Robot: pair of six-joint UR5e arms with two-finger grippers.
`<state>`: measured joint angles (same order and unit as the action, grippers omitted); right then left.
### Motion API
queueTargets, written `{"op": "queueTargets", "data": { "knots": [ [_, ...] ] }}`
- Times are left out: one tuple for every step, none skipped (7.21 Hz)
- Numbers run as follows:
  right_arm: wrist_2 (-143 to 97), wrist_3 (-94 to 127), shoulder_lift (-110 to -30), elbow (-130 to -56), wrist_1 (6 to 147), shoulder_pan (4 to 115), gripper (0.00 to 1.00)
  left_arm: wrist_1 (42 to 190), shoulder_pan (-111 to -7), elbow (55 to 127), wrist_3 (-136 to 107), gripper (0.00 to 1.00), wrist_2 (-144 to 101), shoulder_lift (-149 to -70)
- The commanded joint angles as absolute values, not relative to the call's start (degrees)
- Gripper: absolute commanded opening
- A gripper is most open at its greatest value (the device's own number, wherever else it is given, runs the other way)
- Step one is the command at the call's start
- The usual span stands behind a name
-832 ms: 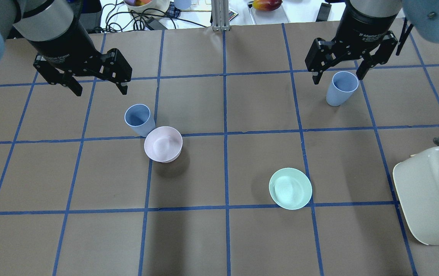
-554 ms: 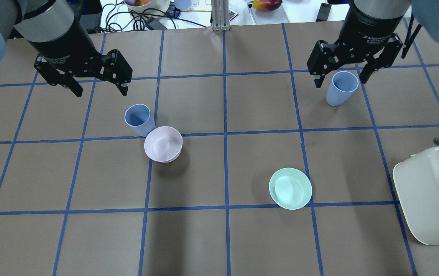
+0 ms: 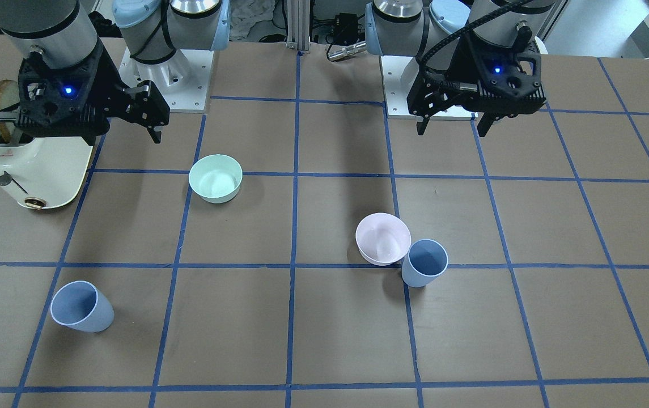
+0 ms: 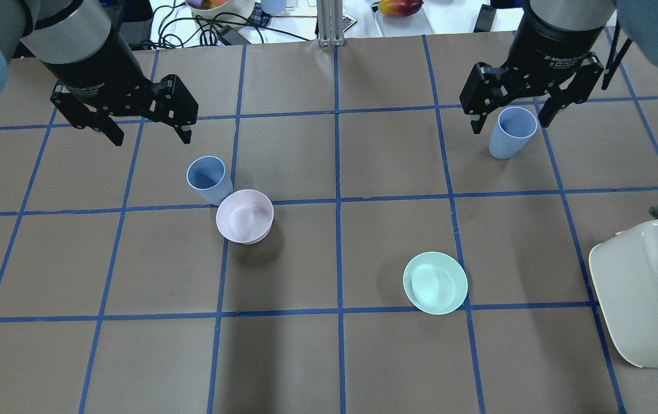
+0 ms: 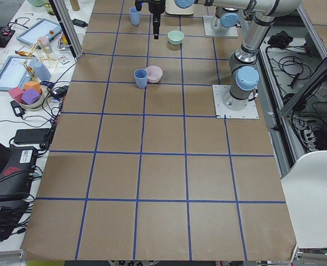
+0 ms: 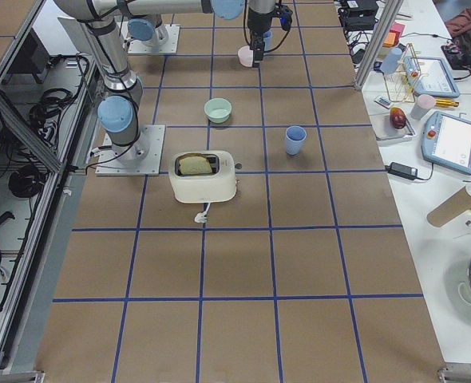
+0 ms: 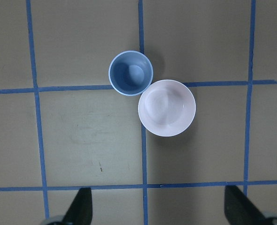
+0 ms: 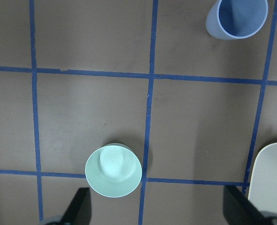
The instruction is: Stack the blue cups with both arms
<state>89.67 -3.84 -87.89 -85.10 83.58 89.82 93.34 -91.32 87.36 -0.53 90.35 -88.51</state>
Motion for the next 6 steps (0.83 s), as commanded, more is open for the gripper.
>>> {"op": "queueTargets", "data": {
  "knots": [
    [89.5,-3.9,-87.9,-85.2,83.6,89.8,1.00,93.3,-91.3,87.4,-0.5,1.00,90.4,-88.5],
    [89.5,-4.3,-87.8,-85.3,83.5,89.8,1.00,93.3,-91.3,87.4,-0.5,1.00,90.4,-88.5],
    [89.3,-4.4,-87.7,-85.7,83.6,89.8,1.00,93.3,-91.3,87.4,-0.5,1.00,90.4,-88.5],
    [89.4,-4.4,-87.7,-85.6,83.7,89.8,1.00,93.3,-91.3,87.4,-0.5,1.00,90.4,-88.6],
    [89.5,-4.4,-87.5,-85.7,83.7,89.8,1.00,93.3,-91.3,87.4,-0.5,1.00,90.4,-88.5],
    [89.7,-4.4,-87.5,-85.7,83.7,89.8,1.00,93.1,-91.3,87.3,-0.6,1.00,90.4,-88.7]
  ]
}}
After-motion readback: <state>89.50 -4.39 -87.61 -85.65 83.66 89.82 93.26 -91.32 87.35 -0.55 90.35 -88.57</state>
